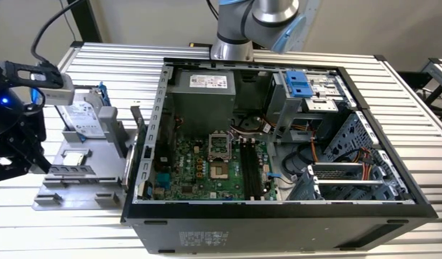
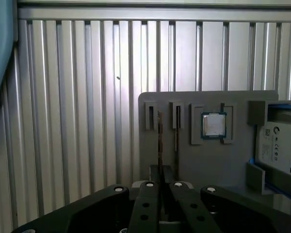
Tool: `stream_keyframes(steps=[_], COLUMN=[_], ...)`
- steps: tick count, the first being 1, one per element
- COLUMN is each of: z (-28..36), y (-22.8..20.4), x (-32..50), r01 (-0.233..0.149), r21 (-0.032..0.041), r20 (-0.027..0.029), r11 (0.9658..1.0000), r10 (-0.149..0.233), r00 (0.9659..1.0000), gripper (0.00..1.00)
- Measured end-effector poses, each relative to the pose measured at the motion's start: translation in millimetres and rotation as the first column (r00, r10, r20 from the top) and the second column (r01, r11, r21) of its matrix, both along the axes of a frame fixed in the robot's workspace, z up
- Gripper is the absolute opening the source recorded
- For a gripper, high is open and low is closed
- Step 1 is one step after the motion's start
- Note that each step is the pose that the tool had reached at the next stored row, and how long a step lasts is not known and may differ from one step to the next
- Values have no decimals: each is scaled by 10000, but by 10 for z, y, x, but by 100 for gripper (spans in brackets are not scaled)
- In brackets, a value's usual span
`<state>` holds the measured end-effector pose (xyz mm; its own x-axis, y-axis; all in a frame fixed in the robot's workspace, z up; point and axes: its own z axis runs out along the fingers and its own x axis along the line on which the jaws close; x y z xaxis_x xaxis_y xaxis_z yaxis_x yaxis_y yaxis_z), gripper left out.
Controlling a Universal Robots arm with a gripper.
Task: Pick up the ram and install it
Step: 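Pick up the ram and move it above insertion slot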
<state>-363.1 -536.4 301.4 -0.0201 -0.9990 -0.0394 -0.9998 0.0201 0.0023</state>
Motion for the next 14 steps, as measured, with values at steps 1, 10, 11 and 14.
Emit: stream_keyframes(steps=[1,10,11,14], z=[11,111,122,157], y=[0,0,0,0], x=[0,0,0,0], r01=[0,3,4,5], r21=[0,0,-1,0], r20=[0,0,0,0], r11=[10000,10000,10000,10000], r10=[0,-3,-4,-5], r00=[10000,10000,10000,10000], gripper=[0,0,0,0])
